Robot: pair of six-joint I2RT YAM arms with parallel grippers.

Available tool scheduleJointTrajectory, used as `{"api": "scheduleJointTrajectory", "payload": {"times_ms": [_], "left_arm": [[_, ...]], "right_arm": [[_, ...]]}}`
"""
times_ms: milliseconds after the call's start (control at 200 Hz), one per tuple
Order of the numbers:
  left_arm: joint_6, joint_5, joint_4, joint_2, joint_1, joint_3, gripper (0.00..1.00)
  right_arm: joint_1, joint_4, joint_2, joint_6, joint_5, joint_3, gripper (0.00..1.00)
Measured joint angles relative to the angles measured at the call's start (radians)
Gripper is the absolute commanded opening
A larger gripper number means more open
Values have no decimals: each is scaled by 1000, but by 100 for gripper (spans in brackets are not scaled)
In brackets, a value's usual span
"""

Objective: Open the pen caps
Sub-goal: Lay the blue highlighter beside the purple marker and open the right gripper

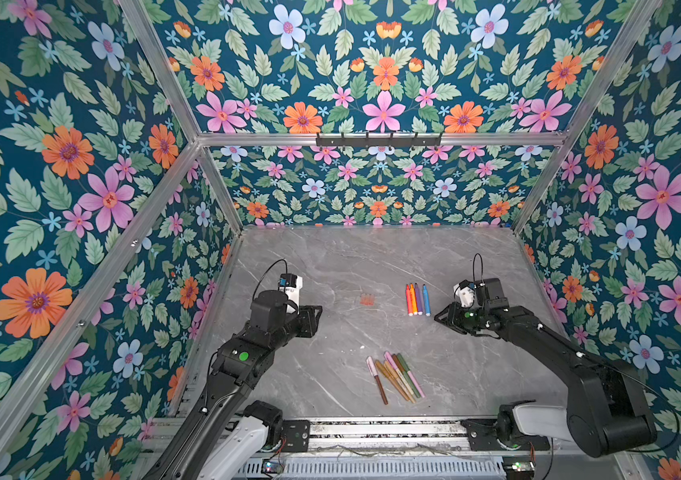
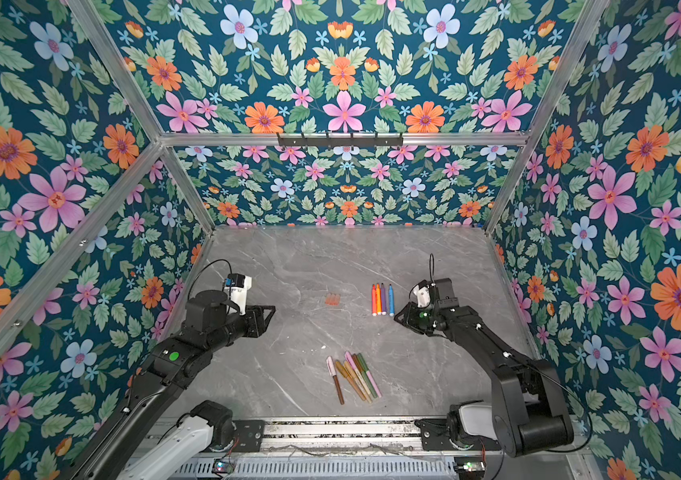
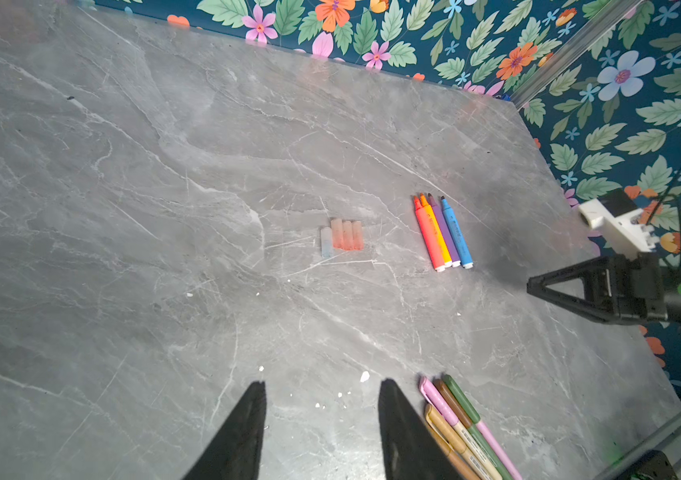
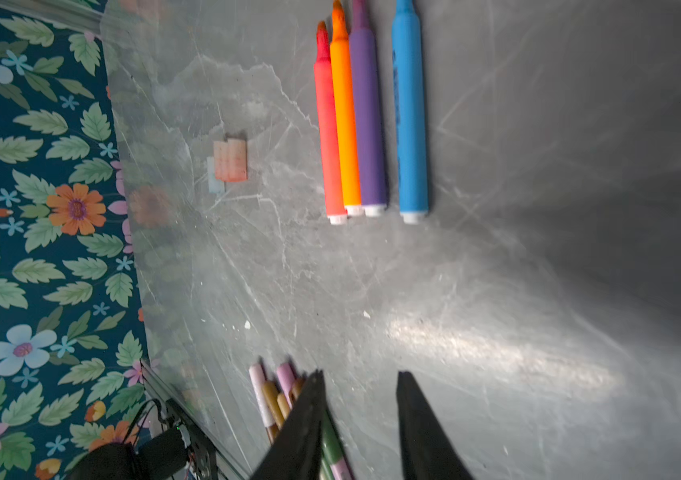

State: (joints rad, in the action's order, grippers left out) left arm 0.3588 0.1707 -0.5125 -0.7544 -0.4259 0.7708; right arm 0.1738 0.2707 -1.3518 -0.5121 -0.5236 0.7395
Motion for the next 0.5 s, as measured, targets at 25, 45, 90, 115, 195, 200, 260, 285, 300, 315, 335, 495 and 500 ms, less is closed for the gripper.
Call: {"api": "scheduleJointTrajectory", "payload": {"times_ms": [25,45,90,115,195,200,260,285,300,315,335,495,500], "left_arm": [[1,0,0,-2,0,0,47],[2,0,0,-2,0,0,47],[2,1,0,-6,0,0,47],[2,1,1,-8,0,0,47],[2,2,0,-10,0,0,47],[2,2,0,-10,0,0,47],[2,2,2,-8,0,0,47],[2,2,2,-8,0,0,47],[2,2,2,-8,0,-1,48],[2,1,2,-8,0,-1,48],[2,1,2,-8,0,-1,48],[2,0,3,-14,0,-2,48],[2,0,3,-14,0,-2,48]], "right_arm": [[0,4,-24,-4,1,24,1],[0,8,-43,-10,2,42,1],[0,9,-97,-8,2,85,1],[-1,11,-124,-8,3,108,1],[-4,12,-219,-9,8,175,1],[-4,12,-224,-9,8,178,1],[-6,11,-296,-19,15,225,0],[-7,8,-327,-19,17,244,0],[-8,6,-346,-21,20,254,0],[-8,4,-366,-26,23,266,0],[-8,2,-389,-31,24,278,0],[-9,-20,-526,-38,36,355,0],[-9,-21,-528,-38,37,355,0]]}}
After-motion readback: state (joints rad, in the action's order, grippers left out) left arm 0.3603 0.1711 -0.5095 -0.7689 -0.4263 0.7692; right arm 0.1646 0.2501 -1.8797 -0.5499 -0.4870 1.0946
